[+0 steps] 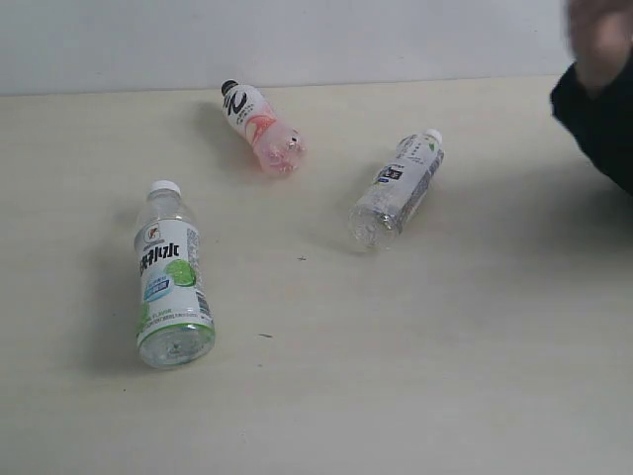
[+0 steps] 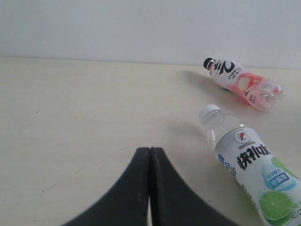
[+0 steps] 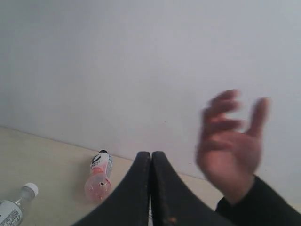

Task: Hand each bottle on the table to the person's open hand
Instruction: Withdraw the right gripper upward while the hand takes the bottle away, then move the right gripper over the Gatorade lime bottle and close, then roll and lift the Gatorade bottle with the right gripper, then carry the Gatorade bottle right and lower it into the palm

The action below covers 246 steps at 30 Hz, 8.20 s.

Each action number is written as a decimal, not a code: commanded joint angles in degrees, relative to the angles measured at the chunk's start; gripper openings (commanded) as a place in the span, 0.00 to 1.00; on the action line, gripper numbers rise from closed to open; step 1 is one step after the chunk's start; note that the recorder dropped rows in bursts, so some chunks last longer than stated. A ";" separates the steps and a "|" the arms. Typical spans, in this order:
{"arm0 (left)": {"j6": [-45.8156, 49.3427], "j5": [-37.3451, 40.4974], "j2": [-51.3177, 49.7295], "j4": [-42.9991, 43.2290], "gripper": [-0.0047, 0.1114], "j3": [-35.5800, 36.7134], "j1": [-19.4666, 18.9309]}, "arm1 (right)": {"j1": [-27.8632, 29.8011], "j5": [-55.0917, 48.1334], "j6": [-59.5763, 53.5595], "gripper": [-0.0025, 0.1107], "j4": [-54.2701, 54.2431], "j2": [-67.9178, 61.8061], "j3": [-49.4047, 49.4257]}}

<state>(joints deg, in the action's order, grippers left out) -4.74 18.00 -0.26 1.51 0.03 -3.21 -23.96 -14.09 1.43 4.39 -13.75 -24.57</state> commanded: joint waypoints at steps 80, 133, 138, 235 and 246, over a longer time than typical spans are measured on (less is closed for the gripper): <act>0.06 -0.12 0.26 -0.24 0.04 -0.03 0.37 | -26.00 -26.64 1.55 0.73 -16.79 -106.20 -70.07; 0.06 -0.12 0.26 -0.24 0.04 -0.03 0.37 | -26.00 -23.96 3.08 0.88 -17.35 -115.79 -70.14; 0.06 -0.12 0.26 -0.24 0.04 -0.03 0.37 | -26.00 -23.02 3.08 0.88 -17.35 -115.94 -70.14; 0.06 -0.12 0.26 -0.24 0.04 -0.03 0.37 | -0.22 -39.41 8.22 0.10 -0.92 -95.64 -60.97; 0.06 -0.12 0.26 -0.24 0.04 -0.03 0.37 | -0.22 -39.32 9.30 0.69 0.31 -95.64 -60.97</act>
<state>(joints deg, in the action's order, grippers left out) -4.74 18.00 -0.26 1.51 0.03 -3.21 -24.52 -53.51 10.07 3.50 -109.46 -84.87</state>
